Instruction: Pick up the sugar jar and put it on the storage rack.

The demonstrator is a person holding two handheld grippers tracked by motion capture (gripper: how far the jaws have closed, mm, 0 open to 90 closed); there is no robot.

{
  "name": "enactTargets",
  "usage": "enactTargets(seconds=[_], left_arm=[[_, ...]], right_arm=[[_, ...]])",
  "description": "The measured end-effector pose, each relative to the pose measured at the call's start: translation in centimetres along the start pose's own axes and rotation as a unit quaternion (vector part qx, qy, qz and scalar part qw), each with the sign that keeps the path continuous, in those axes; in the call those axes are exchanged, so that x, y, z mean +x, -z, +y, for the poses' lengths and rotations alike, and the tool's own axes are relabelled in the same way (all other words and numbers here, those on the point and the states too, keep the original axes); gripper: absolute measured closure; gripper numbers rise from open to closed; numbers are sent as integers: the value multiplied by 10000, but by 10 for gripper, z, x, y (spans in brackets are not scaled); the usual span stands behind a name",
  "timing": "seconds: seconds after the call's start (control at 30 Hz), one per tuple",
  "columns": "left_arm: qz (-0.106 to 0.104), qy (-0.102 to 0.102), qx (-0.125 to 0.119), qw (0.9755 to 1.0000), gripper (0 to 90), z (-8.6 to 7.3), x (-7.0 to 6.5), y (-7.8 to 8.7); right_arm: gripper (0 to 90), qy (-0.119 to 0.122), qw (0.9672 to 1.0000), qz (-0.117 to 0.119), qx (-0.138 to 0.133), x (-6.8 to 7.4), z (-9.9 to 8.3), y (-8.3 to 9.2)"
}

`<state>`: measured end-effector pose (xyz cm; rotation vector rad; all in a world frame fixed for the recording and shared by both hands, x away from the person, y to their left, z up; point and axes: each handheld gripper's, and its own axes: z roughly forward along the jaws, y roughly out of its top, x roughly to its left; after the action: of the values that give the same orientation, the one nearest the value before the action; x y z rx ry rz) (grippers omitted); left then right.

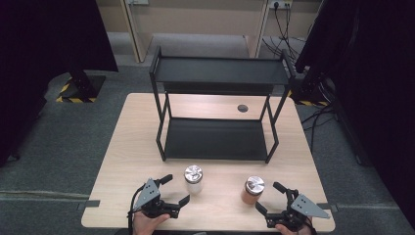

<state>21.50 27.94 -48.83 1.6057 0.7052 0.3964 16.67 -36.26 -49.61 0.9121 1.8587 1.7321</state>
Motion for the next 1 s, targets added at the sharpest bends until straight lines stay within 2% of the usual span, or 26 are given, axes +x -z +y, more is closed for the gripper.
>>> enactTargets(seconds=[1.0], left_arm=[[-53,-53,58,10000,1,1,-4,-11]], right_arm=[[3,4,10000,39,-51,1,-2,-1]])
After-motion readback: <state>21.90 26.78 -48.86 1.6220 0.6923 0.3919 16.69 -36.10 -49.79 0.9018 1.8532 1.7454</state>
